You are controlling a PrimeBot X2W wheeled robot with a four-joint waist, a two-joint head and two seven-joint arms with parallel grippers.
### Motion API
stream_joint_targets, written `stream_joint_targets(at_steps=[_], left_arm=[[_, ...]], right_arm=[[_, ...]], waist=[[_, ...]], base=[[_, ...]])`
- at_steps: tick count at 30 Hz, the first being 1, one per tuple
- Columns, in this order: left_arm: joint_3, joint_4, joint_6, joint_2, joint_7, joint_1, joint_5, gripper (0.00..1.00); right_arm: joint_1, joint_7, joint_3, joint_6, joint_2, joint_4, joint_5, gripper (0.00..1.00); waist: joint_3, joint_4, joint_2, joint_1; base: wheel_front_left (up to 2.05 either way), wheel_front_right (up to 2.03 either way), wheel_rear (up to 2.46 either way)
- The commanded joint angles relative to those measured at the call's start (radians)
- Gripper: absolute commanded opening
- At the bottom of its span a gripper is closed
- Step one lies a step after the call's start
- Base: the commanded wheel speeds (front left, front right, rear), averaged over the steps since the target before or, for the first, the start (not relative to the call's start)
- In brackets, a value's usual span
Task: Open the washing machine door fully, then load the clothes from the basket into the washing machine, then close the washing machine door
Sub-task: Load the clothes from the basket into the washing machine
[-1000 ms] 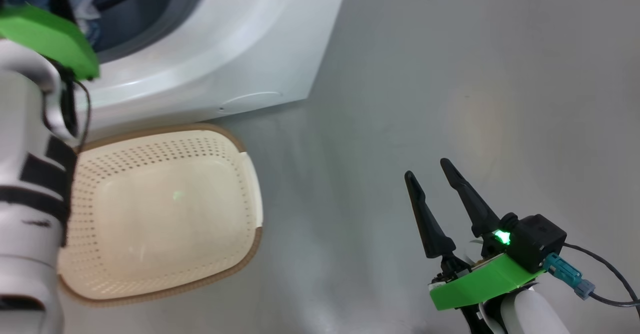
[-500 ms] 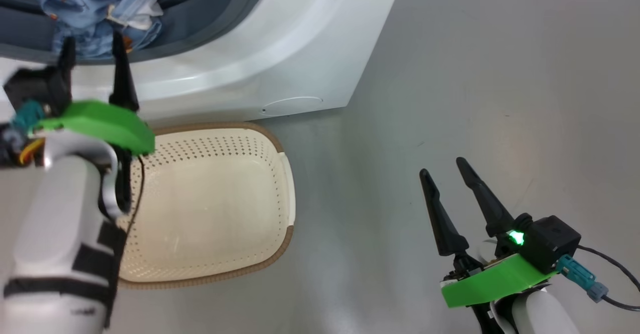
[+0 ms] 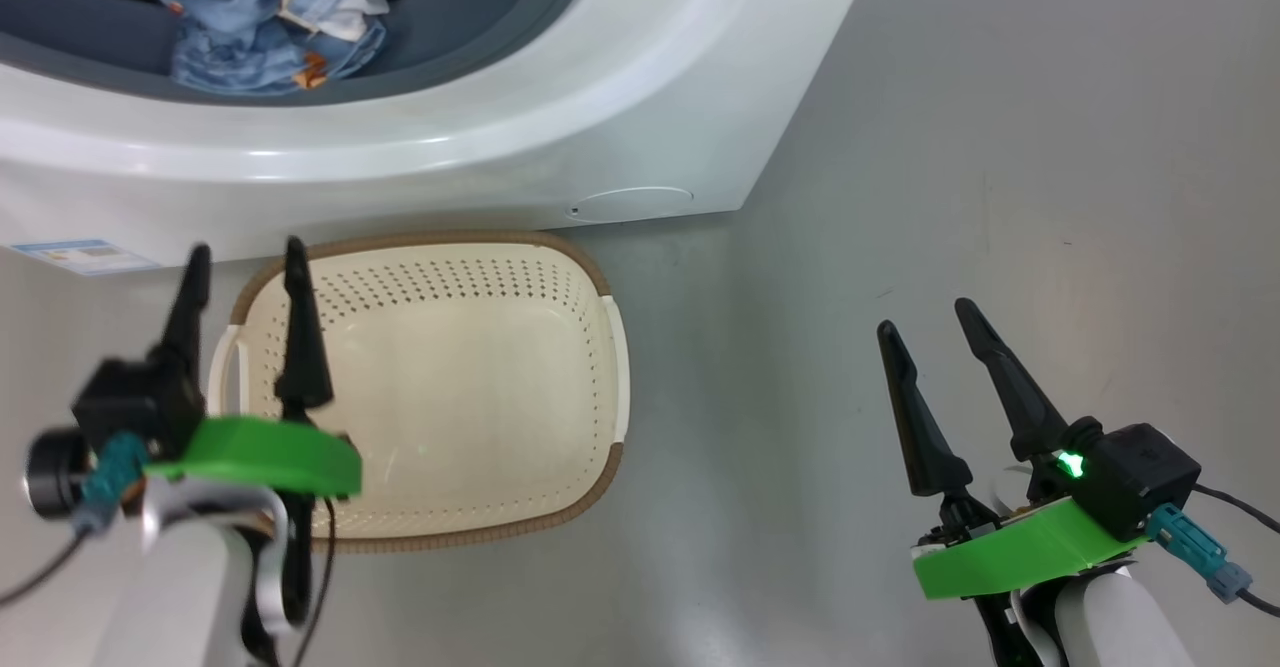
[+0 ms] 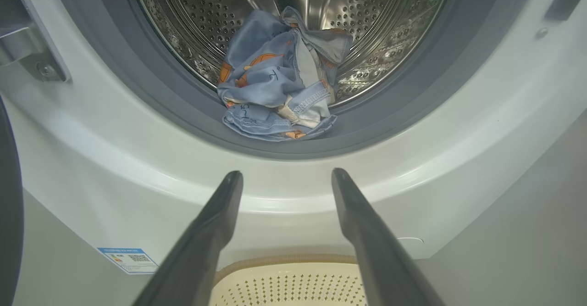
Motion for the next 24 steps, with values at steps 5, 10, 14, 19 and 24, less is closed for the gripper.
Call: stream_joint_targets(at_steps=[5,10,14,19,24], left_arm=[[0.014,-0.119,0.025,0.035,0.019,0.091,0.016,1.0],[0.014,-0.186,0.048,0.036,0.034,0.16,0.011,1.0],[0.027,-0.229,0.067,0.04,0.038,0.2,0.005,1.0],[0.03,-0.254,0.076,0.044,0.044,0.227,0.0,1.0],[0.034,-0.265,0.083,0.05,0.048,0.234,-0.002,1.0]], right_arm=[[0.029,-0.005,0.014,0.006,-0.003,-0.028,-0.009,1.0],[0.035,-0.005,0.017,0.006,-0.007,-0.025,-0.009,1.0],[0.041,-0.005,0.016,0.006,-0.011,-0.028,-0.008,1.0],[0.048,-0.005,0.011,0.006,-0.012,-0.032,-0.008,1.0],[0.049,-0.005,0.014,0.006,-0.011,-0.034,-0.009,1.0]], waist=[[-0.008,0.014,-0.0001,0.0],[-0.026,0.014,-0.0001,0.0],[-0.034,0.013,-0.0001,0.0],[-0.034,0.014,-0.0001,0.0],[-0.03,0.012,-0.0001,0.0]], base=[[0.0,0.0,0.0],[0.0,0.0,0.0],[0.0,0.0,0.0],[0.0,0.0,0.0],[0.0,0.0,0.0]])
